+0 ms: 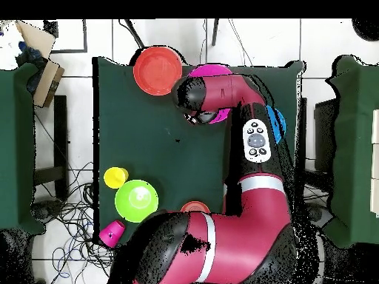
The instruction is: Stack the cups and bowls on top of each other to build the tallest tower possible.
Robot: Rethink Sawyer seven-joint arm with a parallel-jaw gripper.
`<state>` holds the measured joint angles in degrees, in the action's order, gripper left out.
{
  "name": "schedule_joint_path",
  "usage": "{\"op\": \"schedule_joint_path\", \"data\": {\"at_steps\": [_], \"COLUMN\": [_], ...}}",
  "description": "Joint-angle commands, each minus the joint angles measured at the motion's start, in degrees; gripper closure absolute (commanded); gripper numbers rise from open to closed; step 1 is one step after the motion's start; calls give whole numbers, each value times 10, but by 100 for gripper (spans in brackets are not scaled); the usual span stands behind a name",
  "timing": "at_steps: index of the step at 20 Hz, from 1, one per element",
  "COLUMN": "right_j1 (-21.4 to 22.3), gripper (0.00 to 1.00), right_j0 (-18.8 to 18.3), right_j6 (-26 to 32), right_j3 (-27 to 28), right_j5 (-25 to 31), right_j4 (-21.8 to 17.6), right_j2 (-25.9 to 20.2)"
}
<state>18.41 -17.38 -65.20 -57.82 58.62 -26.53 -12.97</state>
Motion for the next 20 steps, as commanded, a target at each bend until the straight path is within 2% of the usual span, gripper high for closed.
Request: {"op": "schedule_joint_path", "data": {"at_steps": [1, 20], "right_j1": [-34, -9], "gripper": [0, 0], "right_j0": [8, 13], "right_j6": [84, 92], "right_j3": [-41, -37], "right_j5": [-5, 46], "right_j4": [-47, -32], "right_j2": [-20, -21]}}
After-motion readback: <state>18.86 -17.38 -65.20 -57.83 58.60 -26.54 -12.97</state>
